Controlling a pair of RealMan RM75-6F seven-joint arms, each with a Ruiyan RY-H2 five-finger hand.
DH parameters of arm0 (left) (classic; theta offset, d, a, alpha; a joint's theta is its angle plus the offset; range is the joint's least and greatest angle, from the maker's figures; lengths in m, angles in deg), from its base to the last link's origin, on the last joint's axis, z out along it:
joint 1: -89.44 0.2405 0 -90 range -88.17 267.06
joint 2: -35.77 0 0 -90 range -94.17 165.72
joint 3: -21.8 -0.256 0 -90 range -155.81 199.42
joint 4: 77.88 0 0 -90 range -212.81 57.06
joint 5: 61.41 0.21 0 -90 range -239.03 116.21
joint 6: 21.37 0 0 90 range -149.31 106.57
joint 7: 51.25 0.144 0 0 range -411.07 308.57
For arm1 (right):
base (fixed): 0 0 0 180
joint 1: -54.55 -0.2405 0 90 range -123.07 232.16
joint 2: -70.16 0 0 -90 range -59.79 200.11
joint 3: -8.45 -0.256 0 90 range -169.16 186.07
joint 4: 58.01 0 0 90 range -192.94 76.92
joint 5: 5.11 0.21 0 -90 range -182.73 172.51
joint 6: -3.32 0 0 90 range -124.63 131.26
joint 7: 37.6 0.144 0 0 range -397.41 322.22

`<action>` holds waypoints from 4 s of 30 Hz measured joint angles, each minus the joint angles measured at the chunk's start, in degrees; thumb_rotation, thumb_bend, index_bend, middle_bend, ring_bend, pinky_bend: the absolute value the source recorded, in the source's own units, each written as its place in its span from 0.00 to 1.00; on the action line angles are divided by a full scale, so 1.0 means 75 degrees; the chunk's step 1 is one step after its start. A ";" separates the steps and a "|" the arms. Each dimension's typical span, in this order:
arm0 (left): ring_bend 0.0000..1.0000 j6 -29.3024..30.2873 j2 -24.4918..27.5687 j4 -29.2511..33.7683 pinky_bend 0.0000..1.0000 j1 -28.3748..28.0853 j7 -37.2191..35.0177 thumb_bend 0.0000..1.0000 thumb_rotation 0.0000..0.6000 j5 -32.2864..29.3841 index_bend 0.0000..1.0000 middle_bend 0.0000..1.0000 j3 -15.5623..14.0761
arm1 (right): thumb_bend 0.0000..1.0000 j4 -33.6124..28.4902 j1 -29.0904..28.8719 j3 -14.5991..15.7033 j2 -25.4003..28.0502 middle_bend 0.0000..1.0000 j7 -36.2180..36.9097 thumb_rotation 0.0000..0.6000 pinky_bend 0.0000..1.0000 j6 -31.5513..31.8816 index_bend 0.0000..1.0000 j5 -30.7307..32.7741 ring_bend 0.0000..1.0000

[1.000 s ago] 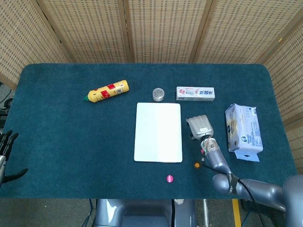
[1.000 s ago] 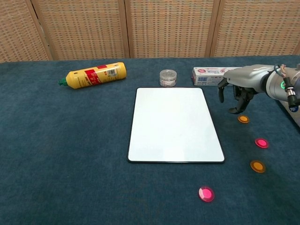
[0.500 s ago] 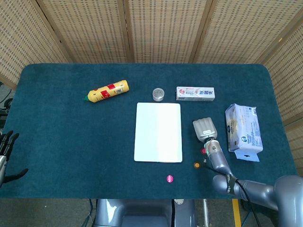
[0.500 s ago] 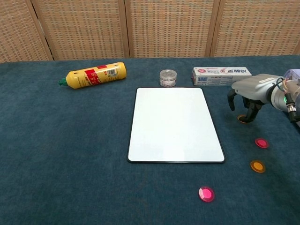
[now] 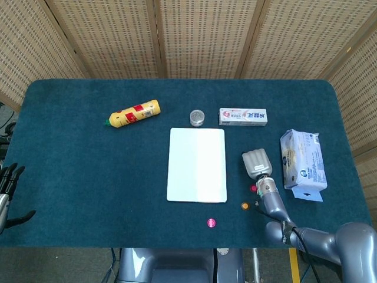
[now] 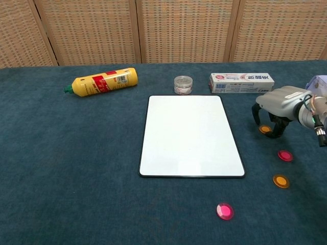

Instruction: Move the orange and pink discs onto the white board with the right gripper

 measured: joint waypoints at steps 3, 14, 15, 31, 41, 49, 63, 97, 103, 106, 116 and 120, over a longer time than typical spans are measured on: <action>0.00 -0.0004 -0.0002 0.0002 0.00 -0.0003 0.0005 0.00 1.00 -0.0003 0.00 0.00 -0.0001 | 0.38 0.0136 0.0044 -0.0014 -0.0054 0.98 0.0029 1.00 1.00 -0.0038 0.39 -0.0074 0.94; 0.00 -0.0029 -0.0014 0.0020 0.00 -0.0017 0.0047 0.00 1.00 -0.0001 0.00 0.00 -0.0019 | 0.39 0.0363 0.0178 -0.0020 -0.0141 0.99 0.0186 1.00 1.00 -0.0186 0.56 -0.0367 0.95; 0.00 -0.0029 -0.0014 0.0020 0.00 -0.0017 0.0046 0.00 1.00 -0.0001 0.00 0.00 -0.0019 | 0.39 0.0377 0.0190 -0.0028 -0.0147 0.99 0.0224 1.00 1.00 -0.0185 0.57 -0.0415 0.95; 0.00 0.0002 0.0009 0.0018 0.00 -0.0011 -0.0028 0.00 1.00 0.0009 0.00 0.00 -0.0021 | 0.40 0.0360 0.0328 -0.0296 -0.0171 1.00 0.0709 1.00 1.00 -0.0070 0.62 -0.1070 0.95; 0.00 0.0004 0.0045 0.0031 0.00 -0.0010 -0.0113 0.00 1.00 0.0024 0.00 0.00 -0.0030 | 0.40 -0.0891 -0.0128 -0.0896 0.0101 1.00 0.0273 1.00 1.00 0.0195 0.62 -0.1175 0.95; 0.00 -0.0025 0.0166 -0.0047 0.00 -0.0018 -0.0499 0.00 1.00 0.0033 0.00 0.00 -0.0033 | 0.40 -0.1806 -0.1166 -0.1343 -0.0533 1.00 -0.1477 1.00 1.00 0.0597 0.62 -0.0444 0.95; 0.00 -0.0237 0.0234 -0.0145 0.00 -0.0105 -0.0697 0.00 1.00 0.0007 0.00 0.00 -0.0058 | 0.26 -0.2331 -0.1635 -0.1269 -0.1076 0.99 -0.2443 1.00 1.00 0.1384 0.21 0.0412 0.95; 0.00 -0.0169 0.0112 -0.0041 0.00 -0.0090 -0.0302 0.00 1.00 0.0170 0.00 0.00 -0.0170 | 0.31 -0.1664 0.1498 0.1112 0.0775 0.99 0.0931 1.00 1.00 0.1581 0.41 -0.2620 0.95; 0.00 -0.0164 0.0110 -0.0046 0.00 -0.0087 -0.0311 0.00 1.00 0.0158 0.00 0.00 -0.0166 | 0.33 -0.1412 0.1648 0.1023 0.0640 0.99 0.0984 1.00 1.00 0.1386 0.41 -0.2734 0.95; 0.00 -0.0170 0.0106 -0.0046 0.00 -0.0090 -0.0292 0.00 1.00 0.0149 0.00 0.00 -0.0165 | 0.33 -0.1321 0.1692 0.0980 0.0609 0.99 0.0996 1.00 1.00 0.1325 0.42 -0.2785 0.95; 0.00 -0.0211 0.0084 -0.0030 0.00 -0.0109 -0.0222 0.00 1.00 0.0106 0.00 0.00 -0.0154 | 0.34 -0.1066 0.1838 0.0828 0.0555 0.99 0.1042 1.00 1.00 0.1052 0.53 -0.2886 0.95; 0.00 -0.0212 0.0076 -0.0025 0.00 -0.0109 -0.0203 0.00 1.00 0.0099 0.00 0.00 -0.0156 | 0.35 -0.1001 0.1881 0.0776 0.0539 0.99 0.1123 1.00 1.00 0.1001 0.59 -0.2978 0.95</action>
